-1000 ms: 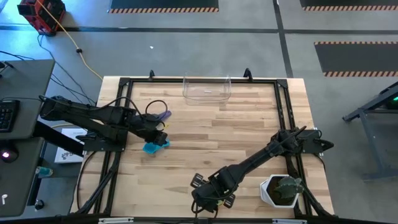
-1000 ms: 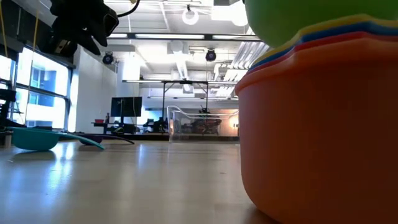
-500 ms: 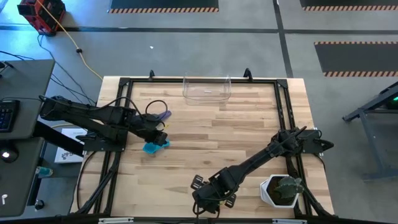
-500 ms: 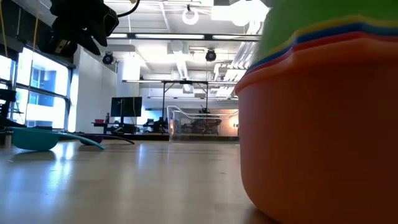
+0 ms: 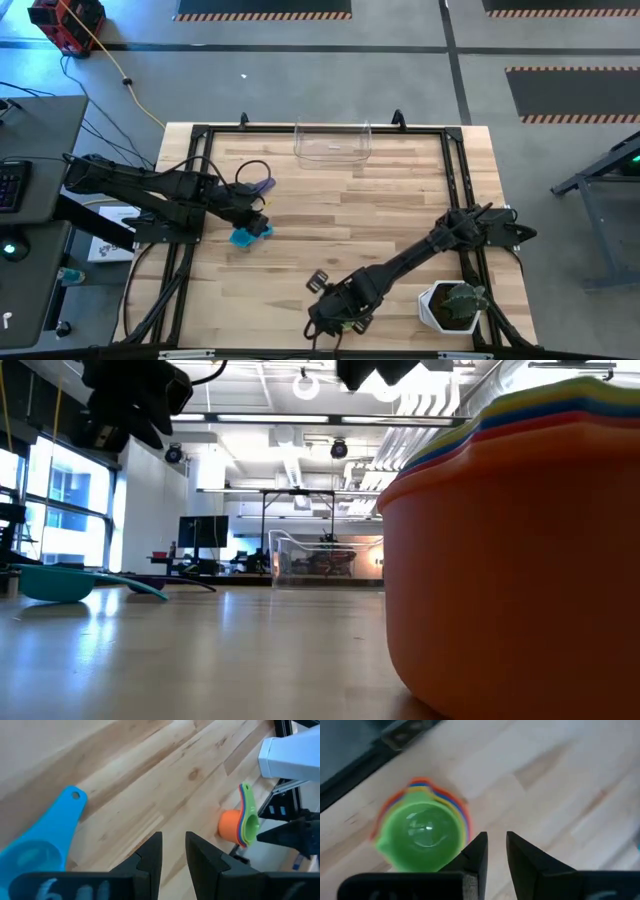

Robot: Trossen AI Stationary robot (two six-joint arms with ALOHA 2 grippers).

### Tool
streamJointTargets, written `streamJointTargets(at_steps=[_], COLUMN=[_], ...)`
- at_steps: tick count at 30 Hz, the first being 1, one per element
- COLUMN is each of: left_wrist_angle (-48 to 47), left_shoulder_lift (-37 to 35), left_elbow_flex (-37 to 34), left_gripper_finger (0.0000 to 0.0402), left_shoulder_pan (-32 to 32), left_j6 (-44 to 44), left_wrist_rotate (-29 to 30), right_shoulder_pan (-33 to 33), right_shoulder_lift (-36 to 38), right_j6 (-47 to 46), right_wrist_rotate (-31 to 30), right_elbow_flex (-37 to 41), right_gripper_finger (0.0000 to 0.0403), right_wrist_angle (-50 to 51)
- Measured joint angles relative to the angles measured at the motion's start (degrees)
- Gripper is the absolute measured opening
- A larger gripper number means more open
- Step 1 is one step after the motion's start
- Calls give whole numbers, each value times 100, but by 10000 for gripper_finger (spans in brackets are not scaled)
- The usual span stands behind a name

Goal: Nest measuring cups in basket
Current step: Stack the light blue measuring cup on the green measuring cup

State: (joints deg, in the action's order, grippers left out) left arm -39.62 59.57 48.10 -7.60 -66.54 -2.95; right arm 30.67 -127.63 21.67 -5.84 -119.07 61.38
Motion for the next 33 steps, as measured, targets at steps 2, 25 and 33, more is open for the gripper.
streamJointTargets(at_steps=[2, 25, 33], left_wrist_angle=[-8, -2593, -2286], left_shoulder_lift=[0, 73, 483], left_elbow_flex=[0, -2, -393], left_gripper_finger=[76, 76, 76], left_shoulder_pan=[-2, -264, -240], left_j6=[146, 874, 1362], left_wrist_rotate=[118, 620, 663], right_shoulder_pan=[-44, -1127, -1348], right_shoulder_lift=[0, 0, 0], right_j6=[-267, -2345, -2650], right_wrist_rotate=[-94, -172, -172], right_elbow_flex=[0, 0, 0], right_gripper_finger=[62, 62, 62], right_wrist_angle=[2, -13, -140])
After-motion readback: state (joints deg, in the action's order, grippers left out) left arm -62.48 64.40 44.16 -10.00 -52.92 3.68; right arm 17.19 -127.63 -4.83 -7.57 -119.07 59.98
